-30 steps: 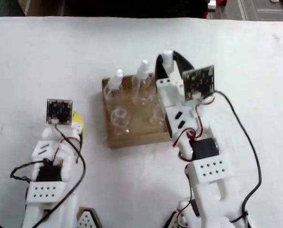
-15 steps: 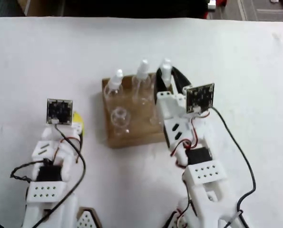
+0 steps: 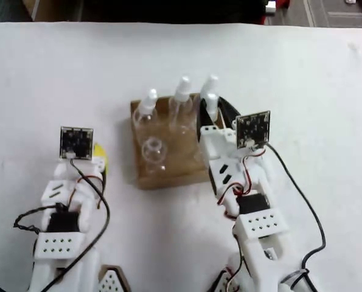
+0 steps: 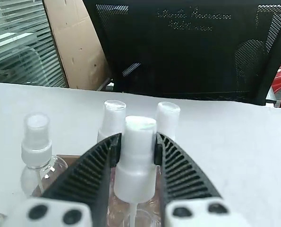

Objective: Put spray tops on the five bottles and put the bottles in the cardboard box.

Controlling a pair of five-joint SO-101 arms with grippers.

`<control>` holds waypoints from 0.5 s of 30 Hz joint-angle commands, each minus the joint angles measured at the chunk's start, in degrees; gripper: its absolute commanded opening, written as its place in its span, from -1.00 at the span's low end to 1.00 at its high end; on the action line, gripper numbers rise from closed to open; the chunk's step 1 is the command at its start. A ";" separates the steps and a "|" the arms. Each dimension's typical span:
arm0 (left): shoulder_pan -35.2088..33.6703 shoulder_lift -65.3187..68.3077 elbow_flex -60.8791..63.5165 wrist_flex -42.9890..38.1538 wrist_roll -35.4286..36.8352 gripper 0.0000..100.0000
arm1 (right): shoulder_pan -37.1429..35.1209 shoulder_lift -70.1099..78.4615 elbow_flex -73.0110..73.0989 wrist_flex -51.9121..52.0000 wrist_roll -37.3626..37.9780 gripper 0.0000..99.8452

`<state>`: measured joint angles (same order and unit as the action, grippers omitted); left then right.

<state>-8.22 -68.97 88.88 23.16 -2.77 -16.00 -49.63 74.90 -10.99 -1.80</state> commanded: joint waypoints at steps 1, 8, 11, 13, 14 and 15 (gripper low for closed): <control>0.40 -1.10 -1.93 -0.18 -0.62 -0.86 | -0.13 0.04 -0.18 -1.71 -0.79 -0.97; 0.40 -1.10 -1.93 -0.18 -0.62 -0.86 | -0.22 0.04 0.44 -1.63 -0.70 -0.96; 0.31 -1.10 -1.93 -0.18 -0.62 -0.86 | -0.31 0.04 0.44 -1.63 -0.44 -0.96; 0.31 -1.10 -1.93 -0.18 -0.62 -0.86 | -0.40 0.04 0.44 -1.63 -0.35 -0.96; 0.31 -1.10 -1.93 -0.26 -0.62 -0.86 | -0.40 0.04 0.44 -1.63 -0.35 -0.96; 0.31 -1.10 -1.93 -0.26 -0.62 -0.86 | -0.40 0.04 0.44 -1.54 -0.35 -0.96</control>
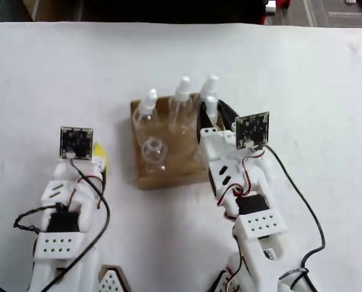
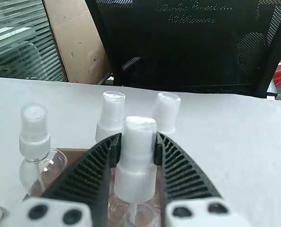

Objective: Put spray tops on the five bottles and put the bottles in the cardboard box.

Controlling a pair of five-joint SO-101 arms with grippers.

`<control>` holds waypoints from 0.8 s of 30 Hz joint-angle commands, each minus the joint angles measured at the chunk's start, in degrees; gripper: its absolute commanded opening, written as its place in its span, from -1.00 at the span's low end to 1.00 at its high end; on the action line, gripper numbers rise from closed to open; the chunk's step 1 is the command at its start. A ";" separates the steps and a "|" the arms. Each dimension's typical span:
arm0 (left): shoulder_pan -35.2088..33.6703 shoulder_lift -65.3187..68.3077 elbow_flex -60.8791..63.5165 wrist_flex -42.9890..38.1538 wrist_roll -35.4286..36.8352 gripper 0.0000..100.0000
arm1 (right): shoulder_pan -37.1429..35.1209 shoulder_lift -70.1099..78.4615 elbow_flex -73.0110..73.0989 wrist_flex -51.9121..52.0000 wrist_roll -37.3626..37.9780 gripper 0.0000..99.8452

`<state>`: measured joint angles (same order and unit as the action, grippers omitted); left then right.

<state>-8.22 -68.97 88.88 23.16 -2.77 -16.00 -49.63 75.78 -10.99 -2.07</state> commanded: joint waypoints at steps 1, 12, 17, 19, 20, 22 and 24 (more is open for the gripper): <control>0.40 -1.10 -1.93 -0.26 -0.62 -0.86 | -0.40 0.04 -0.44 -1.45 -0.09 -0.96; 0.48 -1.10 -1.93 -0.44 -0.62 -0.86 | -2.07 -0.22 2.64 -1.63 -0.35 -0.67; 0.48 -1.10 -1.93 -0.44 -0.62 -0.86 | -2.07 -0.48 2.37 -1.63 -0.09 -0.72; 0.48 -1.10 -1.93 -0.44 -0.62 -0.86 | -2.24 -0.48 2.37 -1.63 -0.18 -0.72; 0.48 -1.10 -1.93 -0.44 -0.62 -0.86 | -2.24 -0.57 2.29 -1.71 -0.26 -0.72; 0.57 -1.10 -1.93 -0.44 -0.62 -0.86 | -2.24 -1.36 1.67 -1.89 -0.26 -0.72; 0.57 -1.10 -1.93 -0.53 -0.62 -0.86 | -2.07 -4.26 1.23 -2.07 -0.18 -0.72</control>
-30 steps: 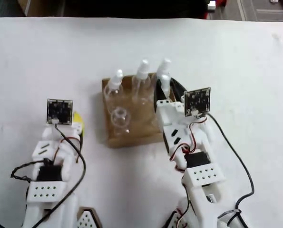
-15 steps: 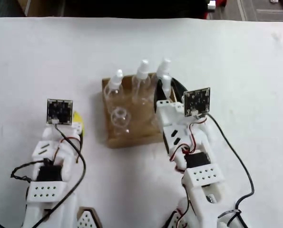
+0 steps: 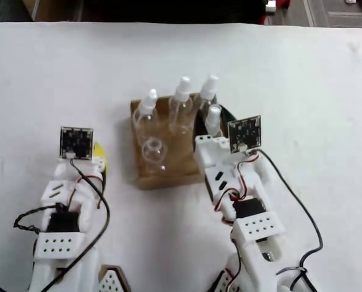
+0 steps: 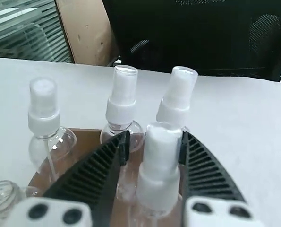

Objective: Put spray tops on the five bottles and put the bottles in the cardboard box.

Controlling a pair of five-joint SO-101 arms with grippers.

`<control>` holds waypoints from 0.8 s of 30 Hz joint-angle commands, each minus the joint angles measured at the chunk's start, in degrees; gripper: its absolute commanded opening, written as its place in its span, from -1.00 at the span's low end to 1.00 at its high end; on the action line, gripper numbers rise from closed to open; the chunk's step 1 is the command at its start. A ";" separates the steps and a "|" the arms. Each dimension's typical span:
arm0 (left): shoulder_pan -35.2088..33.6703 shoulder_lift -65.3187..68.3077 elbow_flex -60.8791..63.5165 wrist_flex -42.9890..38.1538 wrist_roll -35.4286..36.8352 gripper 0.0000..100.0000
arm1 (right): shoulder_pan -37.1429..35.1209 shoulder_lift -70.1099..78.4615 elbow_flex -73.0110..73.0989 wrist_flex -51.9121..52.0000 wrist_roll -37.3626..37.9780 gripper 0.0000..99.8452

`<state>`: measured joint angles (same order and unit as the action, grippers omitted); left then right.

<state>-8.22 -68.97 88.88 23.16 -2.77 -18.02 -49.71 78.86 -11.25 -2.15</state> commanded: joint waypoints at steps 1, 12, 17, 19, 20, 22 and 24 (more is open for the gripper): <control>0.57 -1.10 -1.93 -0.53 -0.62 -0.86 | 0.04 -6.55 -1.93 -1.63 0.00 -0.72; 0.57 -1.10 -1.93 -0.53 -0.62 -0.86 | 13.67 -29.67 -23.38 35.74 0.00 -0.72; 0.57 -1.10 -1.85 -0.53 -0.62 -0.86 | 26.07 -18.51 -36.92 46.73 1.32 -0.73; 0.57 -1.10 -1.76 -0.53 -0.62 -0.86 | 29.14 -11.30 -41.14 50.33 4.48 -0.73; 0.57 -1.10 -1.76 -0.44 -0.62 -0.86 | 30.29 -7.87 -42.81 52.44 6.24 -0.73; 0.40 -1.10 -1.67 -0.26 -0.62 -0.86 | 32.22 -1.98 -45.89 57.63 10.46 -0.73; 0.22 -1.10 -1.67 -0.18 -0.62 -0.86 | 34.24 2.24 -47.65 62.20 17.93 -0.73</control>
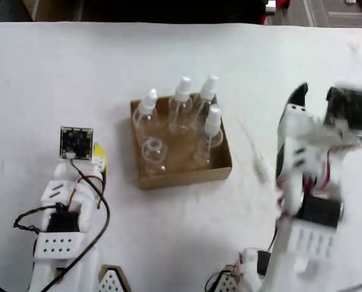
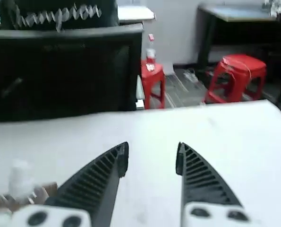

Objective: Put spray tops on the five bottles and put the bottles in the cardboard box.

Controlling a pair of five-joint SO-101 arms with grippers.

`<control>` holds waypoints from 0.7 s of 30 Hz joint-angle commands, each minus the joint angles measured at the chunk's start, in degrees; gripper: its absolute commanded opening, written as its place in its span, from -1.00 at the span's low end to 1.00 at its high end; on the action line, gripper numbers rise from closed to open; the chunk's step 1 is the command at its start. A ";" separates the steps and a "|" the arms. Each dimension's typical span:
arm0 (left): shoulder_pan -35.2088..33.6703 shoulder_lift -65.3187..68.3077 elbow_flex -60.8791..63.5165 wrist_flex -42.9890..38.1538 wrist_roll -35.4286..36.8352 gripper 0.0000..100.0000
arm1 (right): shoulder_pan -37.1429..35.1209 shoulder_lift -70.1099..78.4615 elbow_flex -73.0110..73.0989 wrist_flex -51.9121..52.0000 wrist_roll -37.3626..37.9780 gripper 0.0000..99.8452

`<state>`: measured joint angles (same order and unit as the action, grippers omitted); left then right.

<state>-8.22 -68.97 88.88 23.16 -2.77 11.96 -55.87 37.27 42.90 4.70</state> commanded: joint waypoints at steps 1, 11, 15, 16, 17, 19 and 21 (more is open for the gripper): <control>0.22 -1.10 -1.67 -0.18 -0.62 -0.86 | 5.05 9.89 -5.98 9.36 16.26 -0.73; 0.22 -1.10 -1.85 -0.44 -0.62 -0.86 | 4.79 22.37 8.97 9.54 43.87 -0.72; 0.13 -1.10 -1.85 -0.26 -0.62 -0.86 | 1.71 30.37 10.11 9.54 41.32 -0.72; 0.13 -1.10 -1.85 -0.18 -0.62 -0.86 | 1.01 31.96 10.11 9.19 40.53 -0.72; 0.13 -1.10 -1.85 -0.18 -0.62 -0.86 | 0.40 33.63 10.11 8.13 39.30 -0.72; 0.13 -1.10 -1.85 -0.18 -0.62 -0.86 | 0.22 35.65 10.11 5.14 36.04 -0.72; 0.13 -1.10 -1.85 -0.18 -0.62 -0.86 | 0.22 37.23 10.29 2.68 34.37 -0.72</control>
<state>-8.22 -68.97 88.88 23.16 -2.77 12.92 -20.97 47.74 50.20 43.12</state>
